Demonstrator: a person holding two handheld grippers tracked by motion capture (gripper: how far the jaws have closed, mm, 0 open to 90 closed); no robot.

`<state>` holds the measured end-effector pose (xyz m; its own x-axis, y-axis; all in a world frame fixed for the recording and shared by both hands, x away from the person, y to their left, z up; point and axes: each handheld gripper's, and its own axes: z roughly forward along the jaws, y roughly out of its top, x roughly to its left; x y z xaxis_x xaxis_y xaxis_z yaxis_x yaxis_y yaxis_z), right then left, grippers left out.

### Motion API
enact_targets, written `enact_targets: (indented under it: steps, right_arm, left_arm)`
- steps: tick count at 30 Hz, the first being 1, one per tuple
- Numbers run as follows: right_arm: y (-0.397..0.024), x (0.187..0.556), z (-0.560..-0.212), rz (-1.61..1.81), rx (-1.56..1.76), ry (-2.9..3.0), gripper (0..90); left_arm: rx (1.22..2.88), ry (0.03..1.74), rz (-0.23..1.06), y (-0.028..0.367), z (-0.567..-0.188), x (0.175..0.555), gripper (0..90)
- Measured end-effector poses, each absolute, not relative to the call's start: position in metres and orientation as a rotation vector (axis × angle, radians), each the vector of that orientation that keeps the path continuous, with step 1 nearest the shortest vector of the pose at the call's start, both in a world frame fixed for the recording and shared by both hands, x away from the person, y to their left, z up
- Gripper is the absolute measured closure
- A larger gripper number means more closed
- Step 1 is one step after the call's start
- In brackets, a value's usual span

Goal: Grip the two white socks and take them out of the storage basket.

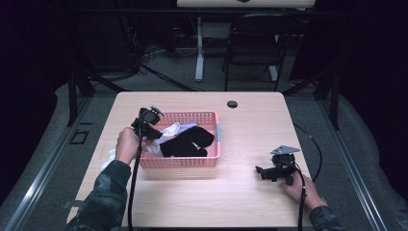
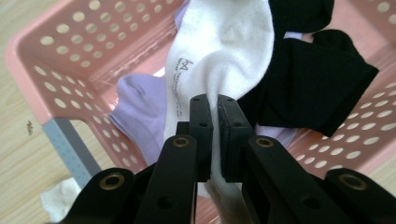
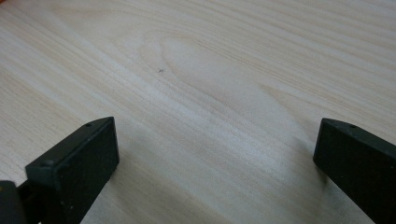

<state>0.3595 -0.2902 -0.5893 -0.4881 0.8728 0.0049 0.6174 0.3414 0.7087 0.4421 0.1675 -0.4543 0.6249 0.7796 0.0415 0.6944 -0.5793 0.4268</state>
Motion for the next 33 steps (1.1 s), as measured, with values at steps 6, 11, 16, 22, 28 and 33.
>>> enact_targets:
  steps: [6,11,16,22,28,33]
  right_arm:
    - [-0.290,0.360,-0.589,0.933,1.315,2.234,0.0]
    - [-0.290,0.360,-0.589,0.932,1.313,2.235,0.0]
    - [-0.290,0.359,-0.589,0.931,1.314,2.235,0.0]
    - [-0.290,0.360,-0.589,0.931,1.314,2.235,0.0]
    - [-0.290,0.359,-0.589,0.931,1.314,2.235,0.0]
    - [-0.290,0.359,-0.589,0.931,1.314,2.235,0.0]
  left_arm:
    - [2.453,1.155,0.335,0.168,-0.441,0.439,85.5]
    - [2.433,1.141,0.345,0.170,-0.430,0.437,85.5]
    - [2.421,1.135,0.365,0.173,-0.419,0.435,85.5]
    - [2.405,1.128,0.396,0.179,-0.406,0.431,85.5]
    - [2.374,1.147,0.440,0.190,-0.396,0.427,85.5]
    - [2.344,1.174,0.458,0.200,-0.391,0.425,85.5]
